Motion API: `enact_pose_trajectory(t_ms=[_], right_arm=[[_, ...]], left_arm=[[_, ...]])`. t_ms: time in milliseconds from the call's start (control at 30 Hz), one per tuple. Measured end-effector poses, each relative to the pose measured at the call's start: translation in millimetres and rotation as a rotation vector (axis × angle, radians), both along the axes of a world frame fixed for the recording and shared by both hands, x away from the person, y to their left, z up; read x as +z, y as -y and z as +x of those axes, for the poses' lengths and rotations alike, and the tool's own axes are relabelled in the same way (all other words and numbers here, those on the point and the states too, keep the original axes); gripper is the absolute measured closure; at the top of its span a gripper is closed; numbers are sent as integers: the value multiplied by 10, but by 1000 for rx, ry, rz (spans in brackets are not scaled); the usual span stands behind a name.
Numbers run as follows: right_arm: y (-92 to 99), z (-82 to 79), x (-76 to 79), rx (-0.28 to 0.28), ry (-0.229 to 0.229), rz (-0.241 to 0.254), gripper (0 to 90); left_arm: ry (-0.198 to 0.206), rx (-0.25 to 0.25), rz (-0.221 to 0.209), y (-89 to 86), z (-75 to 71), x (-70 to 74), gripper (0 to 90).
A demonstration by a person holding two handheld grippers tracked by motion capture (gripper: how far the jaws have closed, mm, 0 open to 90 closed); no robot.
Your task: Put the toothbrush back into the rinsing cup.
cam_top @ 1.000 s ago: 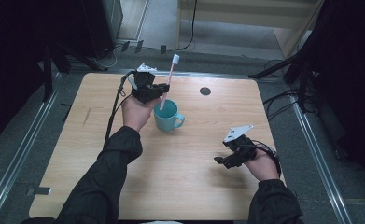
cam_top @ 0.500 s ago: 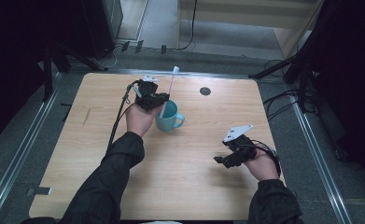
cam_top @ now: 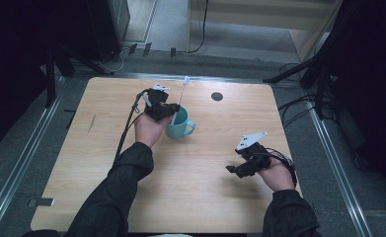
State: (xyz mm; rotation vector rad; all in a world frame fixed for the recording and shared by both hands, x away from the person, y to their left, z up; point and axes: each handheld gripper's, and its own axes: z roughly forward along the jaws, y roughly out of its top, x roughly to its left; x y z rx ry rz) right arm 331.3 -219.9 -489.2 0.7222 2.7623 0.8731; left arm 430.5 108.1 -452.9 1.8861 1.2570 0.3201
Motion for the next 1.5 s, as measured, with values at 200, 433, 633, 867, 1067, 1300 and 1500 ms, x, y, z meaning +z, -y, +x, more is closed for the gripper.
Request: enact_pose_trajectory(t_ms=[200,433,633,867,1067,1300,1500], right_arm=[[-5,1,3,4,3,1,244],[-6,2,-2,5,3,-2,244],[-5,10,-5,7,1,-1,244],[-12,8,-8,9,-2,-4,244],[-16,4,-3,8,2,-1,244],[-11,5,-7,10,2,-6,244],[-7,4,-8,10,0,-7,243]], left_arm=[[-31,-8,15,-13,12,-16,831],[-61,-23,42,16,15,-55,829],[-77,-27,41,21,25,-76,814],[-106,-43,67,31,-3,-38,773],[-94,-50,50,1,-29,74,726],[-110,-97,53,-28,-110,267,604],[-104,-132,67,-105,-247,421,498]])
